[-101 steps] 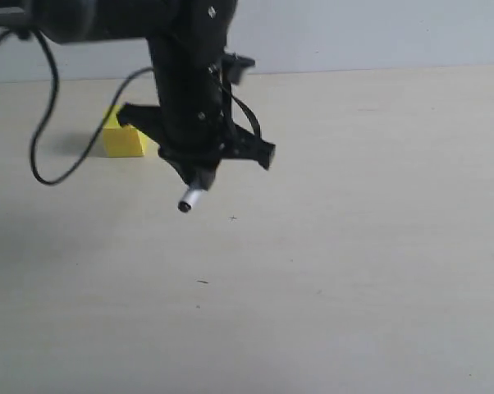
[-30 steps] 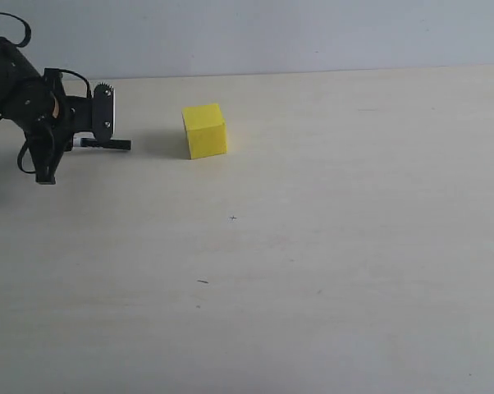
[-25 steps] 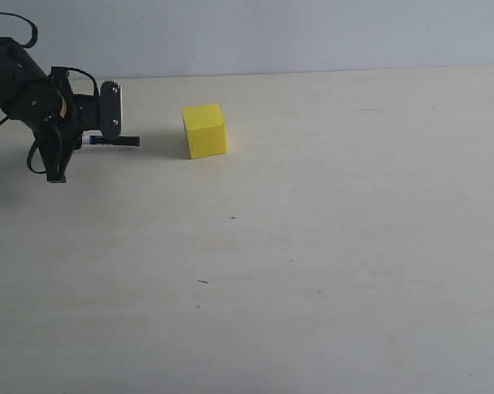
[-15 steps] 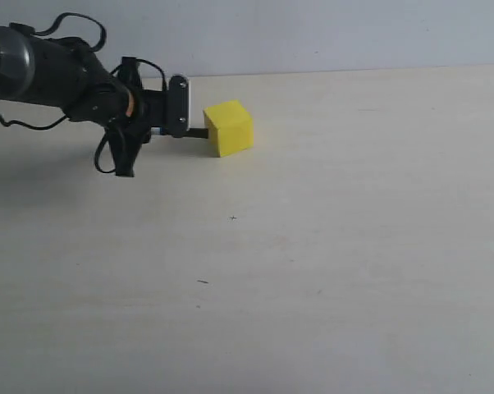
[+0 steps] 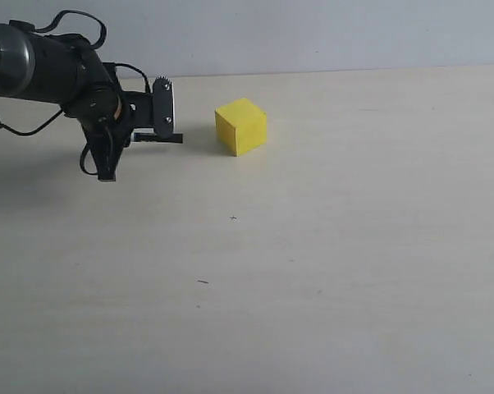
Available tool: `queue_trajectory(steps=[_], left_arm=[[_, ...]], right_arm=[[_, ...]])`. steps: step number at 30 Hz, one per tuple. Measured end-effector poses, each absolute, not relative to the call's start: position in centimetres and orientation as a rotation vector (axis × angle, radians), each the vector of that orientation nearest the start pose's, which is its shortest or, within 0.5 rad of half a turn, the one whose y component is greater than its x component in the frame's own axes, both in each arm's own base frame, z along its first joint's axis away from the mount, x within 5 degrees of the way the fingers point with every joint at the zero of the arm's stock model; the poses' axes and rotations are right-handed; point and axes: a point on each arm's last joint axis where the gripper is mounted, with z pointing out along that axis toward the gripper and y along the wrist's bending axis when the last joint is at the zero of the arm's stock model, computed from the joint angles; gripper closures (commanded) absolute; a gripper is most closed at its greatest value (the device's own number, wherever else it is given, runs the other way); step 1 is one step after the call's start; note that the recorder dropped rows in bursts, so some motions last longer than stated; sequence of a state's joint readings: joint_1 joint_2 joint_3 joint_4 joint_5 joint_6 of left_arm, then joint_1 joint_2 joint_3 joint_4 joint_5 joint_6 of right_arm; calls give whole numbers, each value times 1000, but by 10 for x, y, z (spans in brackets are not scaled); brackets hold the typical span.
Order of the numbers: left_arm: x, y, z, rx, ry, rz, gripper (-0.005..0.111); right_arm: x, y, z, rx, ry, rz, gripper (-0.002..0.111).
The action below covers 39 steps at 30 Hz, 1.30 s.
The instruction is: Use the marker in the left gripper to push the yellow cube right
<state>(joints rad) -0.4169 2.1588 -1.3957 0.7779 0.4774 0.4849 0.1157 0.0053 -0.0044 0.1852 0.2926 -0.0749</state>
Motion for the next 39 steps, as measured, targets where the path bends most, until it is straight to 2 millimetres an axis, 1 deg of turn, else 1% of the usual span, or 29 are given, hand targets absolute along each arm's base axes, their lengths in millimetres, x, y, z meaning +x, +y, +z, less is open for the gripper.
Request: queue_trajectory(steps=[3,5,10,13,14,17,22,39], left_arm=[[419,-161,119,1822,1901,645,107],[421,-171,114,1815,1878,620,107],[429,-208,102,1807,1825,585,107],[433,-223,102,1780,1831,600,107],[435,-225,103,1772,1840,616,107],[437,-220,109,1764,1886,686,107],[437,-210,110,1772,1955,767,107],[438,-209,110,1754,1968,773,107]], right_arm=[[54,11,188,-50,1776,205,108],[54,11,188,-50,1776,205,108],[54,11,188,-50,1776,205,108],[54,11,188,-50,1776,205,108],[54,11,188,-50,1776,205,108],[54,11,188,-50,1776,205,108],[54,11,188,-50,1776,205,108],[54,11,188,-50,1776,205,108]])
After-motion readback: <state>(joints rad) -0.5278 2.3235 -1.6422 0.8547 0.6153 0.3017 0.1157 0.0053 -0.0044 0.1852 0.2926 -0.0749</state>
